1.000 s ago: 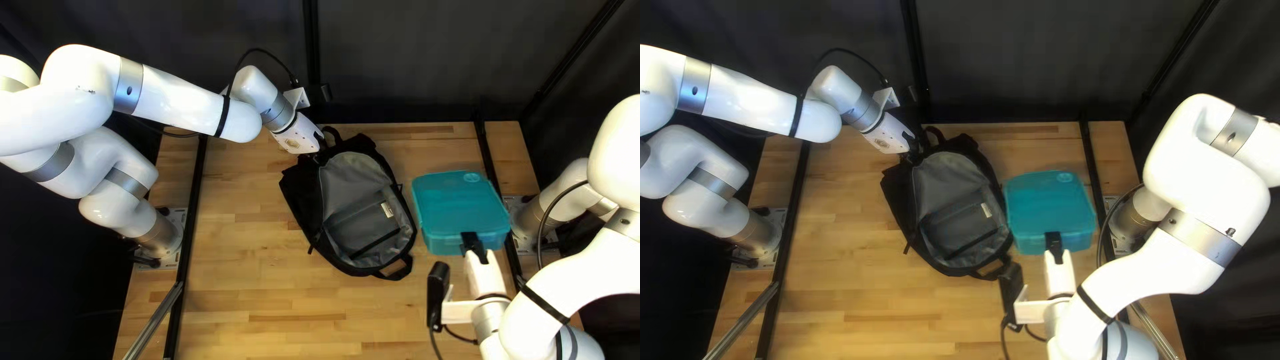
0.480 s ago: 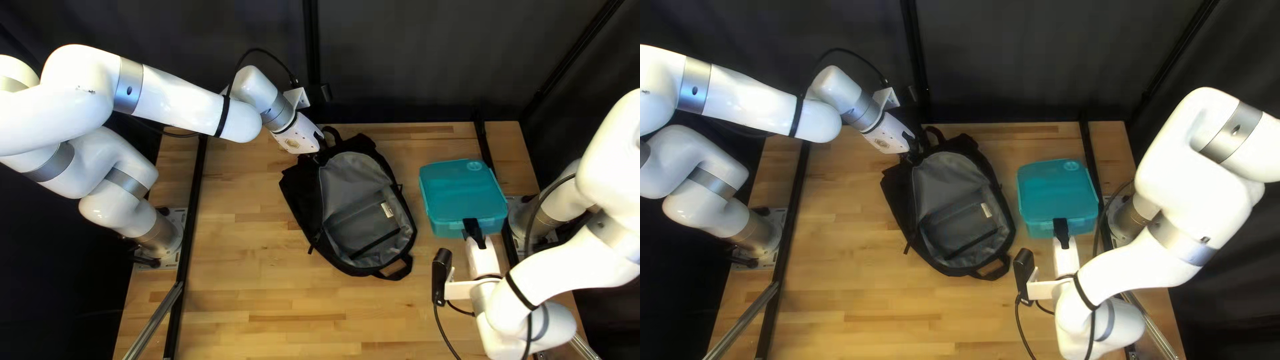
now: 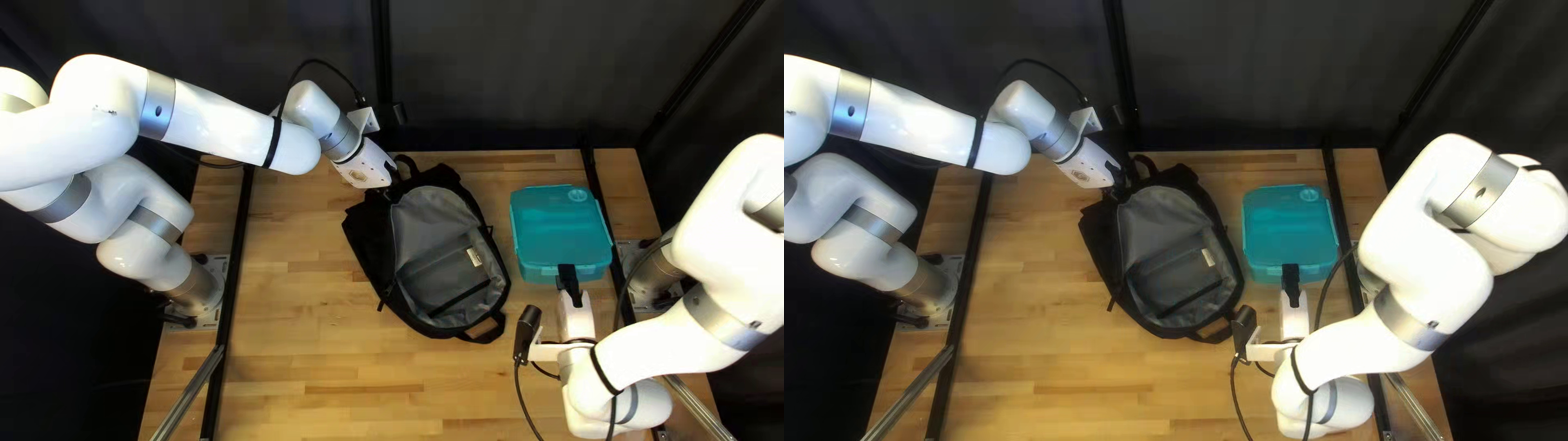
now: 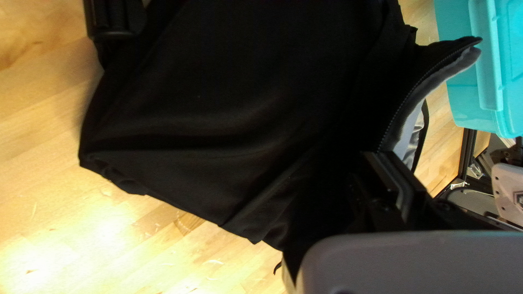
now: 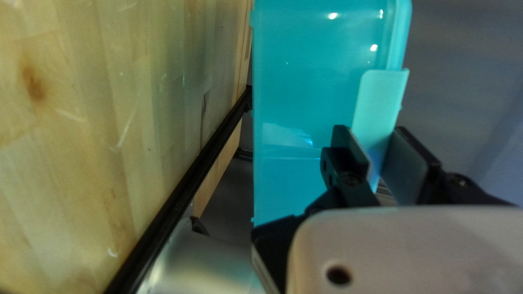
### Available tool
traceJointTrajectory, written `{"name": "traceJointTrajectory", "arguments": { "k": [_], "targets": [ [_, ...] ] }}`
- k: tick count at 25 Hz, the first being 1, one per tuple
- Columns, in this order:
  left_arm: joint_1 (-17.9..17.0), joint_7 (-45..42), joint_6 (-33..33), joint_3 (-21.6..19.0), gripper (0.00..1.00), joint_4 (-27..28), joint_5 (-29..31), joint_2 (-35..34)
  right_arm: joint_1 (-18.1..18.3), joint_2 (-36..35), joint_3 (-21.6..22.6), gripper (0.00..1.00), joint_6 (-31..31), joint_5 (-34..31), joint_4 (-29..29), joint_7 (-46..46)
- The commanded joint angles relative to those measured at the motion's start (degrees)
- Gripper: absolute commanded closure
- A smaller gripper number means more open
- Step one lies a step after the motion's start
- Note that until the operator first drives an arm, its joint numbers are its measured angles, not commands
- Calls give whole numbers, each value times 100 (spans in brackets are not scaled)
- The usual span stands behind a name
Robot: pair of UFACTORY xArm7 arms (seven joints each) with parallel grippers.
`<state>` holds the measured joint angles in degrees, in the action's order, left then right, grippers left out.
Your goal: Remove a lunch box from a kids backpack
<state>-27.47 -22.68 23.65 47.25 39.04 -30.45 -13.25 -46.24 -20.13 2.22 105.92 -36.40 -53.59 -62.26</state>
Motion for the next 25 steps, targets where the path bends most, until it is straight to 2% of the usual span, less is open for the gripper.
{"name": "traceJointTrajectory", "arguments": {
  "k": [1,10,24,25],
  "targets": [
    [0,0,0,0,100,0,0,0,-6,-94,-14,100,-105,15,64,-187],
    [0,0,0,0,100,0,0,0,7,-62,-23,100,-384,-100,226,-361],
    [0,0,0,0,100,0,0,0,-86,-76,86,100,-639,85,448,-675],
    [0,0,0,0,100,0,0,0,-99,-46,93,35,-669,73,469,-722]
  ]
}}
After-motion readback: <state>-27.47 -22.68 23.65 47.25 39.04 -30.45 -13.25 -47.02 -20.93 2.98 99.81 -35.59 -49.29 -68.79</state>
